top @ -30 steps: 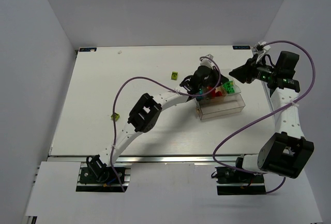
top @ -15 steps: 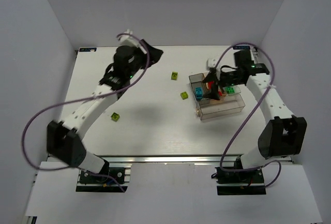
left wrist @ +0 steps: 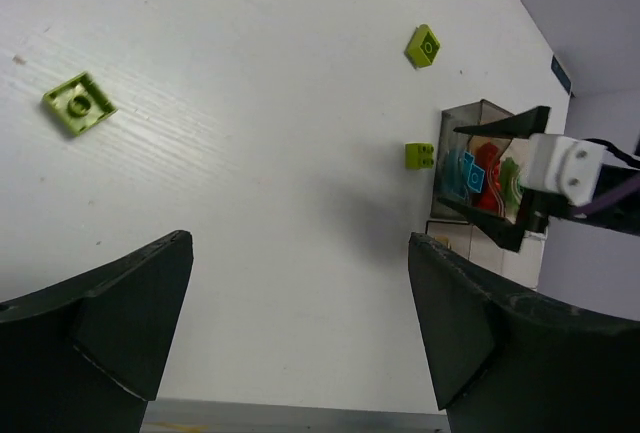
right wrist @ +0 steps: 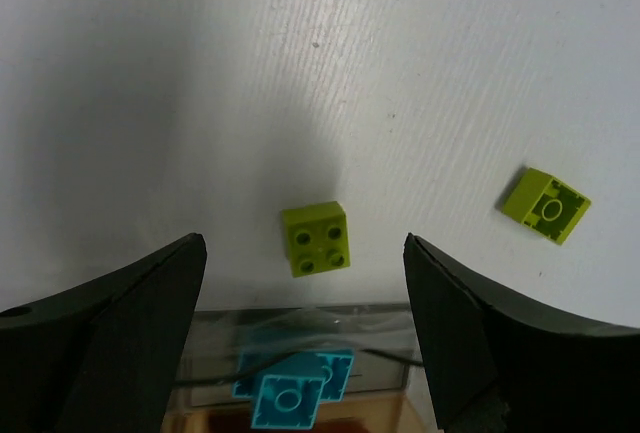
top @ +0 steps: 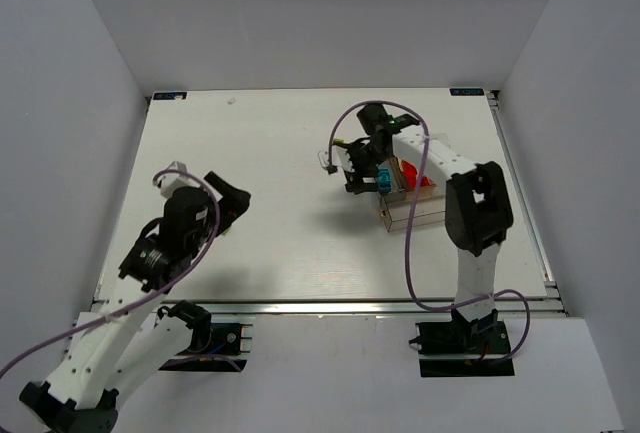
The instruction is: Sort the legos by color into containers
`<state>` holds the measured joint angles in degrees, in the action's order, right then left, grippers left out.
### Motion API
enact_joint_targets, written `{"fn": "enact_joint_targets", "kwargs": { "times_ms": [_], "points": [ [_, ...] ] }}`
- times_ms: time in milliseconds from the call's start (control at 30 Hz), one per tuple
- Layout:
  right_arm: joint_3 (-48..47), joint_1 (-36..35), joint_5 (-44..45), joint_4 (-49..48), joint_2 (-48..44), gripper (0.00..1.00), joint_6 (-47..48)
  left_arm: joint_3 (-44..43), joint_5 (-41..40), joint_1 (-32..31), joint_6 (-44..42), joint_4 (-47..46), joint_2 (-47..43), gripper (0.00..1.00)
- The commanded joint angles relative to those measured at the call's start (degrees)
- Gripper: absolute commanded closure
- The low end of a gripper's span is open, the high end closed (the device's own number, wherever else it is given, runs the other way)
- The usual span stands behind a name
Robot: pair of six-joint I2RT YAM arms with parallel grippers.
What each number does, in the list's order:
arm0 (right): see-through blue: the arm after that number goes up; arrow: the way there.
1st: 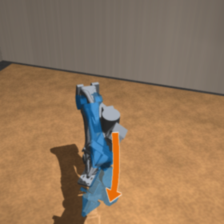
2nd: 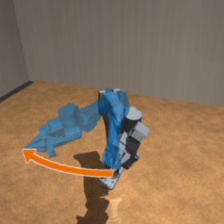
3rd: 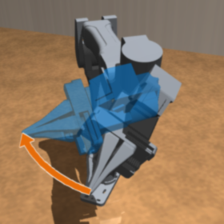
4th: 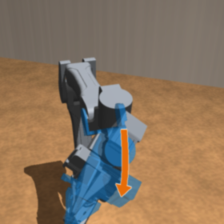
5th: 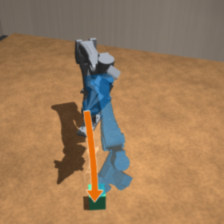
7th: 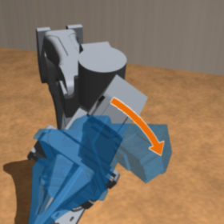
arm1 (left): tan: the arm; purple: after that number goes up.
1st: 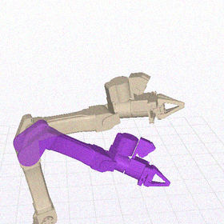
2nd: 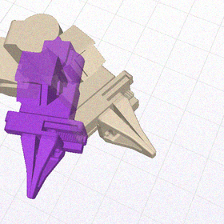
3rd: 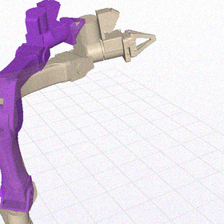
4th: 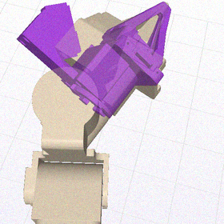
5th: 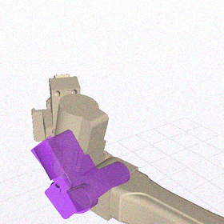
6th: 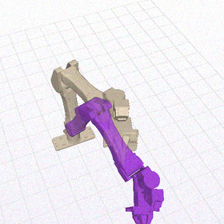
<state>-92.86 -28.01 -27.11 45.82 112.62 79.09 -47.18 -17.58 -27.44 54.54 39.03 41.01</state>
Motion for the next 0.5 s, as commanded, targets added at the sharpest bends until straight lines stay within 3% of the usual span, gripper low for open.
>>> {"fn": "enact_joint_targets", "kwargs": {
  "times_ms": [0, 200, 467],
  "points": [
    [-6.1, -1.1, 7.9, 4.2, 4.3, 0.15, 4.7, 2.5, -3.9, 0.2, 7.8, 8.4, -7.2, 0.02],
    [-9.3, -2.6, 14.2, 5.4, 10.6, 0.16, 7.4, 5.8, -4.1, 0.2, 11.0, 12.3, -13.6, 0.02],
    [-11.4, -3.5, 18.1, 5.1, 14.9, 0.22, 10.2, 5.3, -4.3, -0.3, 10.4, 14.5, -9.6, 0.02]
  ]
}}
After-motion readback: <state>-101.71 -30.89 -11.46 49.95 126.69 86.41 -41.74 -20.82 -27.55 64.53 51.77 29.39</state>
